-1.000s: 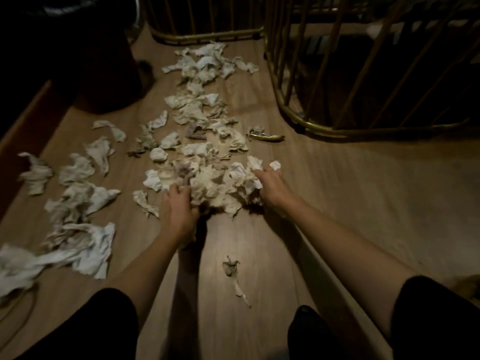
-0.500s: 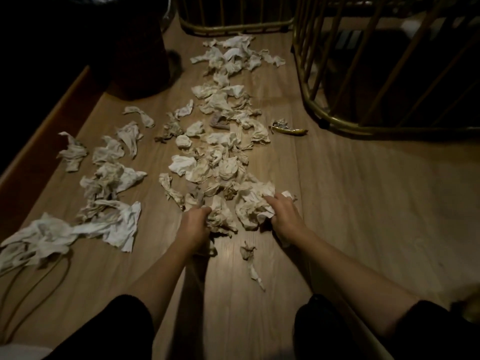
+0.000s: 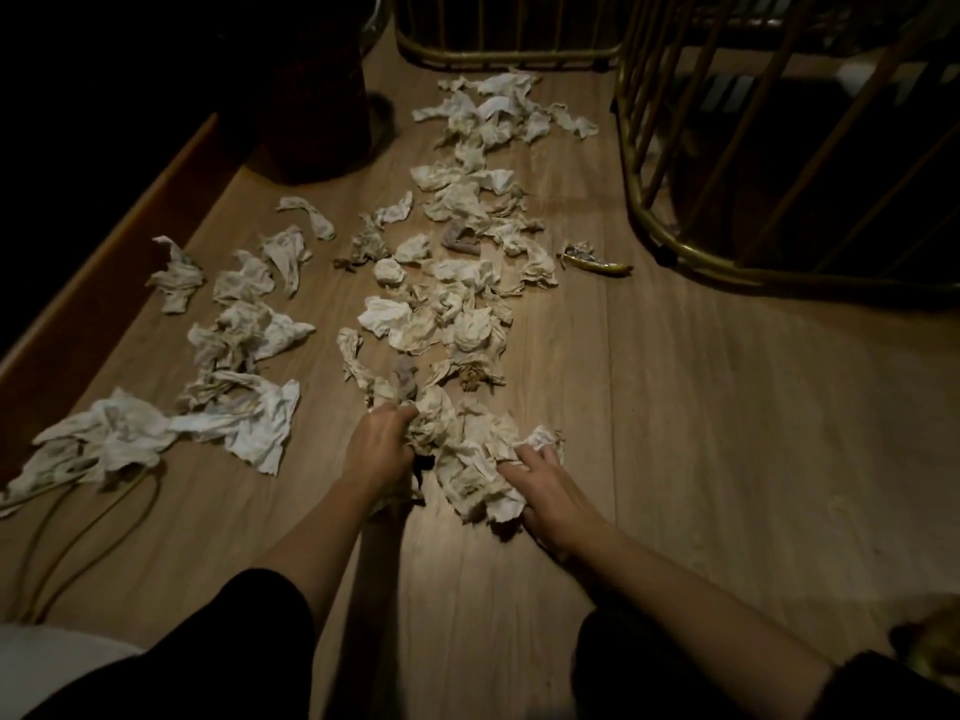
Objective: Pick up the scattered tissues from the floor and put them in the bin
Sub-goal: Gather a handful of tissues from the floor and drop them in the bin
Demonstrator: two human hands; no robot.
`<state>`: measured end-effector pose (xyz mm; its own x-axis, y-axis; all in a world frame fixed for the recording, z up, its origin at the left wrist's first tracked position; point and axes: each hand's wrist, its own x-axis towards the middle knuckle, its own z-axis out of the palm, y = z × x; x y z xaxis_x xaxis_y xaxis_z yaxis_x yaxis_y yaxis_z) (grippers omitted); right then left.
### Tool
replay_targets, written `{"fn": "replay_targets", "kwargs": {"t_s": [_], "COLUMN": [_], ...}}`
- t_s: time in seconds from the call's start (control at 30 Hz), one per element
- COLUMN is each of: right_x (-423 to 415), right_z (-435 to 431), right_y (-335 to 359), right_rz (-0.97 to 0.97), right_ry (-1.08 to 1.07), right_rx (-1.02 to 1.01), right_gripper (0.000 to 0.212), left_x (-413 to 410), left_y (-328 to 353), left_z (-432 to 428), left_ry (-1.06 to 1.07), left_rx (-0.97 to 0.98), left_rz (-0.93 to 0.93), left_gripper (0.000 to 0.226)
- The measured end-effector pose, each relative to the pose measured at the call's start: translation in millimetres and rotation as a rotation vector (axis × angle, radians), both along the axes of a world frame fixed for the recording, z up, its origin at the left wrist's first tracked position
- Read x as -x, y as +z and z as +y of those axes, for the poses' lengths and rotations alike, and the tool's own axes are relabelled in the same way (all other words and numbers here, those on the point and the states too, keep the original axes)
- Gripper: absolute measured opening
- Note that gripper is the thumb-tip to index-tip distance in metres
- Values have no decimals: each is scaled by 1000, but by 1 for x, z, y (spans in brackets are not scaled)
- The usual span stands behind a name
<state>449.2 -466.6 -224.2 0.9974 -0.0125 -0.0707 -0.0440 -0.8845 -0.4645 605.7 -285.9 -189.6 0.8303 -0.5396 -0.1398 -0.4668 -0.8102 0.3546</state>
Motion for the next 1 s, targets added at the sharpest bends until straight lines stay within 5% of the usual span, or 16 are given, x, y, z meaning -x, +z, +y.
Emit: {"fn": "replay_targets", "kwargs": {"t_s": [0.33,0.83,1.0], "right_x": [-142,-406,-462], "right_z": [-71,-118,-89], "right_y": [30,216,250], "right_rz": [-141,-383,-386], "right_ry": [10,351,305], "right_rx": [-10,63,14], "right_gripper": [44,36,36], "left_x": [-91,-270,-316], "left_y": [18,248,286], "left_z": [-31,-64,-41], "left_ry": [161,168,239], "left_rx": [84,-159,-147], "left_rz": [-117,-238,-241], "left_gripper": [27,26,30]}}
